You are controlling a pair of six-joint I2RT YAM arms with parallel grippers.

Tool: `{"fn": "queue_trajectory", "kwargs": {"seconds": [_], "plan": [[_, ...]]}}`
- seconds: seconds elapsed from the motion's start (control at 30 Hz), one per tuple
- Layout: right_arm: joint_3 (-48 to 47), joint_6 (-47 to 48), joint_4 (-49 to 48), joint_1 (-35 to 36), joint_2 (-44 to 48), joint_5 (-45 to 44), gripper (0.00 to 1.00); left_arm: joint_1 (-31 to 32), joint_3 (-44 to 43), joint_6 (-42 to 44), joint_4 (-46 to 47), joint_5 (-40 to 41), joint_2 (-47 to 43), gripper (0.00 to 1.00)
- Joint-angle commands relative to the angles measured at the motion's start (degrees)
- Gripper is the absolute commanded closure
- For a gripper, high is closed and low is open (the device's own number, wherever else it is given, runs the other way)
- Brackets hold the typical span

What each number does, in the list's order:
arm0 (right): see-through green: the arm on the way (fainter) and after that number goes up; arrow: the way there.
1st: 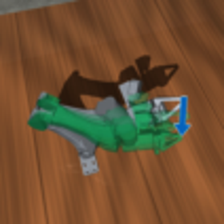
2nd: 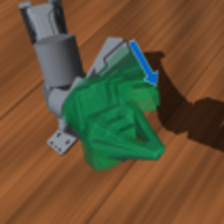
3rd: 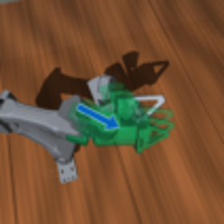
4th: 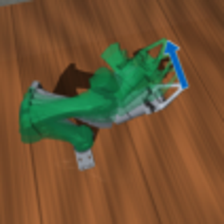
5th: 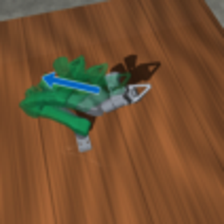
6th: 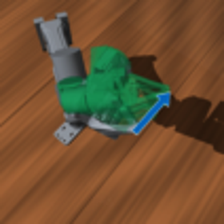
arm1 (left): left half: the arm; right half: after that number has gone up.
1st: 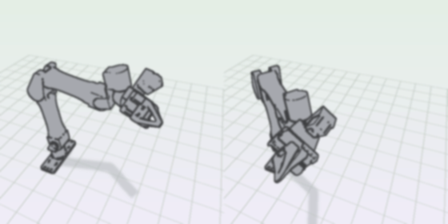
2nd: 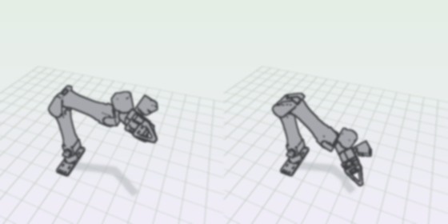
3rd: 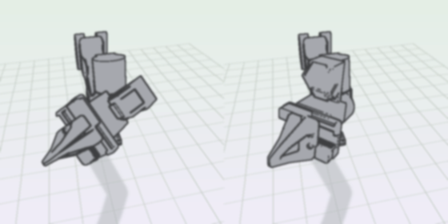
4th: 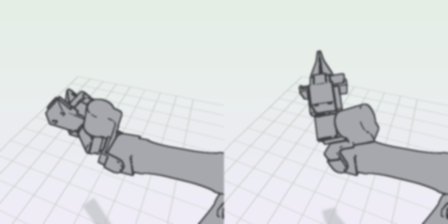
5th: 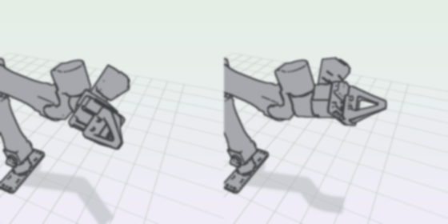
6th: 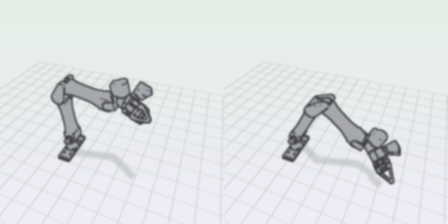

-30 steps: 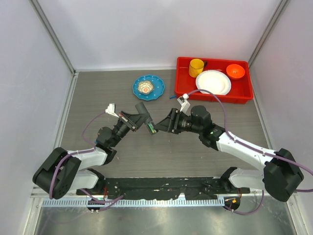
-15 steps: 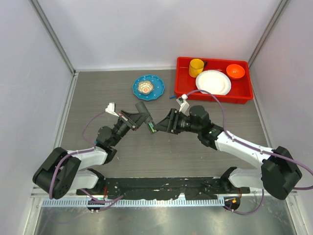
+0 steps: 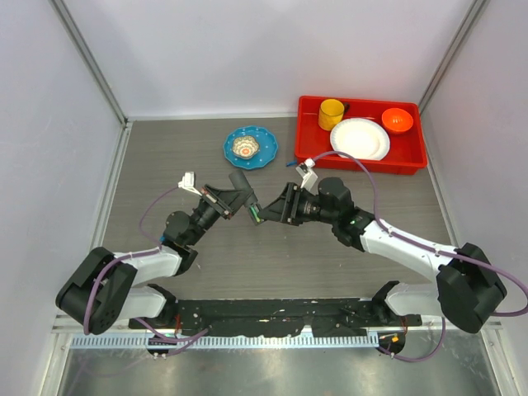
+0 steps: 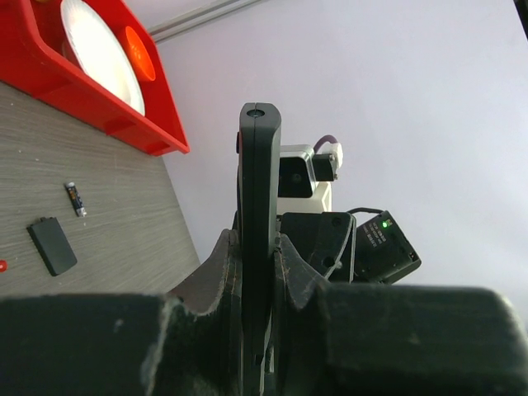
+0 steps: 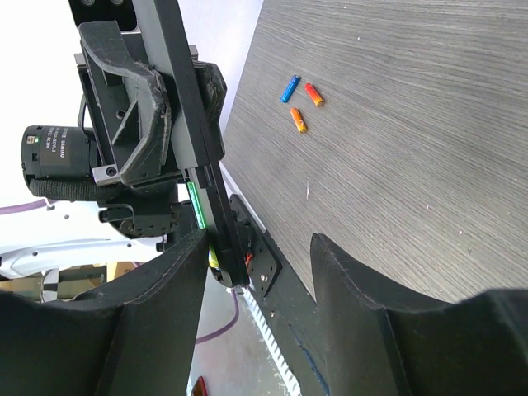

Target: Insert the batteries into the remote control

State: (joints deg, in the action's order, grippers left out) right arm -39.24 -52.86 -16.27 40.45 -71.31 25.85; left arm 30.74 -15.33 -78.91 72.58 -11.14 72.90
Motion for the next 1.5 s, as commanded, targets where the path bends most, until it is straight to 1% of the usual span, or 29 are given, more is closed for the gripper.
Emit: {"fn": "queue_trajectory", "kwargs": {"seconds": [0.0, 0.37, 0.53, 0.6, 0.73, 0.8, 0.83, 0.87, 0.9, 0.93, 0.97, 1.0, 1.03, 1.07, 1.1, 1.13, 1.17, 1.23, 1.3, 1.33, 1.4, 1.47], "plan": [[-0.39, 0.30, 0.10, 0.69, -1.03, 0.43, 0.43, 0.64, -3.12, -0.54, 16.02, -0.20, -0.74, 1.00], [-0.83, -0.49, 0.19, 0.69, -0.85, 0.44, 0.43, 0.72, -2.86, -0.19, 16.02, -0.20, -0.83, 1.00], [-3.11, -1.72, 1.33, -2.12, 2.04, 2.01, 0.37, 0.72, -0.67, 0.78, 16.02, 0.32, 0.31, 1.00], [-4.34, -0.50, 3.61, -3.44, 3.27, 2.54, 0.34, 0.72, -0.05, 1.39, 16.02, 0.85, 1.01, 1.00], [-10.31, 3.72, 10.11, -5.72, 5.91, 3.16, 0.29, 0.37, 1.09, 2.19, 16.02, 2.25, 2.67, 1.00], [-12.34, 6.44, 15.20, -7.56, 7.58, 2.55, 0.28, -0.07, 1.09, 1.84, 16.02, 2.26, 3.29, 1.00], [-14.00, 10.28, 18.00, -7.92, 8.11, -1.37, 0.28, -0.33, 1.27, 1.66, 16.02, 2.35, 3.38, 1.00], [-14.54, 12.50, 23.60, -8.01, 8.72, -4.46, 0.28, -0.68, 1.44, 1.31, 16.02, 2.52, 3.21, 1.00], [-14.63, 14.17, 25.74, -8.01, 8.99, -8.32, 0.28, -0.86, 1.79, 1.05, 16.02, 2.44, 2.86, 1.00], [-14.11, 16.45, 27.59, -8.01, 8.99, -15.23, 0.28, -1.29, 2.41, 0.52, 15.67, 2.17, 2.51, 1.00], [-13.67, 17.34, 31.09, -8.01, 8.91, -19.39, 0.29, -2.26, 2.76, -0.01, 14.71, 0.69, 0.94, 1.00], [-13.23, 17.88, 32.69, -8.01, 8.12, -22.74, 0.30, -2.79, 3.03, -0.79, 12.52, 0.07, -0.21, 1.00], [-12.10, 18.58, 33.93, -8.01, 7.51, -25.55, 0.31, -3.40, 2.85, -1.85, 5.28, -0.98, -1.96, 1.00], [-11.13, 20.67, 33.94, -8.01, 6.80, -30.98, 0.31, -4.45, 2.33, -1.60, 0.16, -2.12, -5.63, 1.00], [-9.90, 21.56, 32.98, -8.01, 5.84, -32.86, 0.32, -4.90, 1.72, -0.72, -5.63, -4.22, -8.28, 1.00], [-7.71, 22.09, 32.28, -8.01, 5.22, -34.79, 0.32, -5.16, 0.14, 0.68, -16.57, -4.51, -10.65, 1.00], [-6.99, 23.14, 30.88, -8.10, 4.61, -36.12, 0.32, -5.69, -0.48, 4.43, -20.85, -4.60, -15.64, 1.00], [-7.24, 23.77, 30.68, -8.01, 1.55, -37.18, 0.34, -6.30, -1.01, 6.92, -29.28, -3.81, -20.32, 1.00], [-8.47, 24.91, 32.62, -8.10, -0.75, -39.90, 0.35, -7.80, -0.75, 8.68, -32.92, -4.15, -26.90, 1.00], [-9.18, 25.35, 32.62, -8.02, -2.50, -40.26, 0.35, -8.41, -0.84, 9.12, -36.77, -5.20, -29.02, 1.00], [-9.53, 25.70, 32.45, -8.01, -3.92, -42.09, 0.37, -9.65, -0.75, 8.78, -39.26, -6.00, -31.50, 1.00], [-9.45, 26.58, 30.44, -8.01, -5.32, -42.54, 0.39, -9.82, 0.04, 8.08, -39.09, -8.72, -32.74, 1.00]]}}
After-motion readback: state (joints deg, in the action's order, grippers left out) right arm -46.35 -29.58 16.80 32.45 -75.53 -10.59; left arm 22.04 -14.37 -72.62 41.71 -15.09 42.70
